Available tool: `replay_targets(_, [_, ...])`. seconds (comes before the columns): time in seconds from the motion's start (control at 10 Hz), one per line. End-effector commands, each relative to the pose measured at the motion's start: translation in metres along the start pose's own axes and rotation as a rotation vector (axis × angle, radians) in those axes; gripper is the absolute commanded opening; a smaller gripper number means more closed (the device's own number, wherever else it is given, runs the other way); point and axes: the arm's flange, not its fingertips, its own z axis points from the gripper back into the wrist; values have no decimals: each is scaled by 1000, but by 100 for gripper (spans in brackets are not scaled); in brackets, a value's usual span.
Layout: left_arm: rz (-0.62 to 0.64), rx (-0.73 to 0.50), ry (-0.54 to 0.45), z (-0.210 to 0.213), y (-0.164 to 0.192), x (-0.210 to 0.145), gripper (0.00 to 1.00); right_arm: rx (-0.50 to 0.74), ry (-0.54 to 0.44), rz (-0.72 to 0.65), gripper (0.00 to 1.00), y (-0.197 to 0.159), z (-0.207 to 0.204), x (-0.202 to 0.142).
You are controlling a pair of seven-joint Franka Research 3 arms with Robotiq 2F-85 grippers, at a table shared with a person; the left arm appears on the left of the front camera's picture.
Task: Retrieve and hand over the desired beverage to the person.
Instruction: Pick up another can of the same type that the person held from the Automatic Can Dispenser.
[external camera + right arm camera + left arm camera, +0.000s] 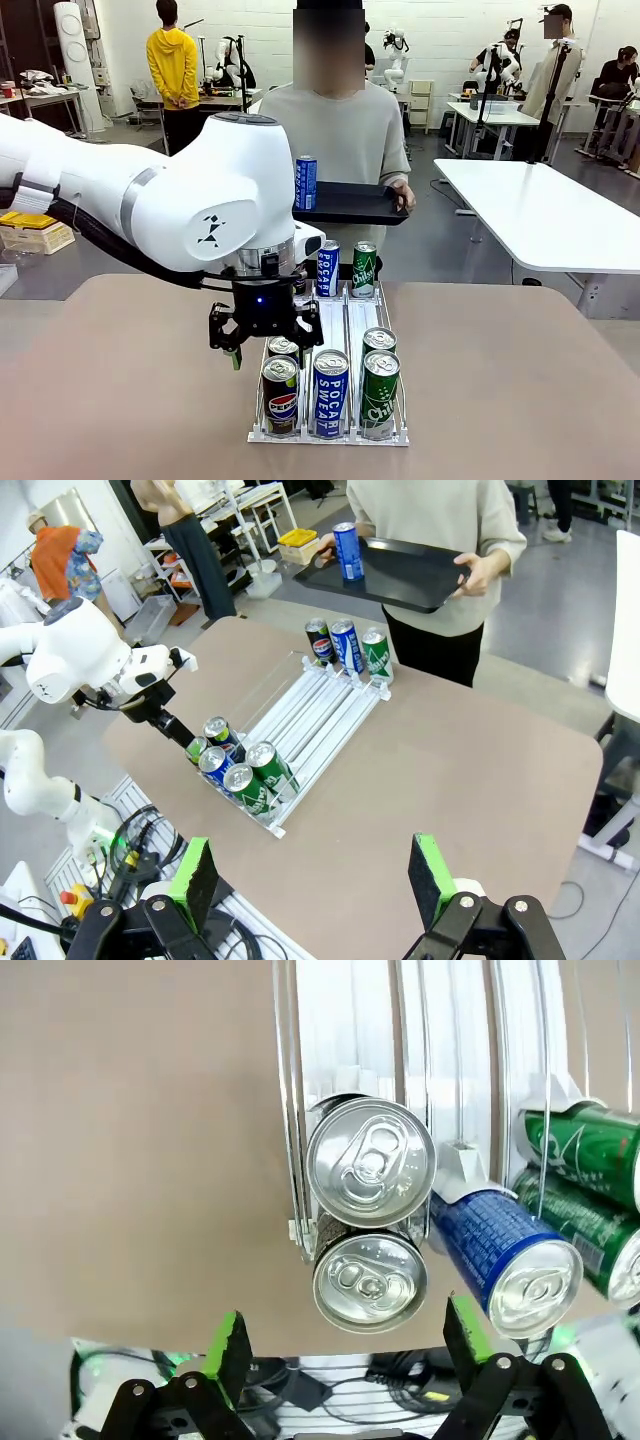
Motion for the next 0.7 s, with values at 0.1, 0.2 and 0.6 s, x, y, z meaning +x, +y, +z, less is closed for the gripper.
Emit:
replay_targets(0.1, [-113,-23,21,-8,7,-1,100,37,-13,13,100,0,-1,0])
replay_targets(0.2, [-131,-31,25,-8,7,4,100,37,-13,13,100,0,-1,0])
replay_targets(0.6, [-135,-47,40,-17,2,10,100,37,-13,13,100,0,-1,0])
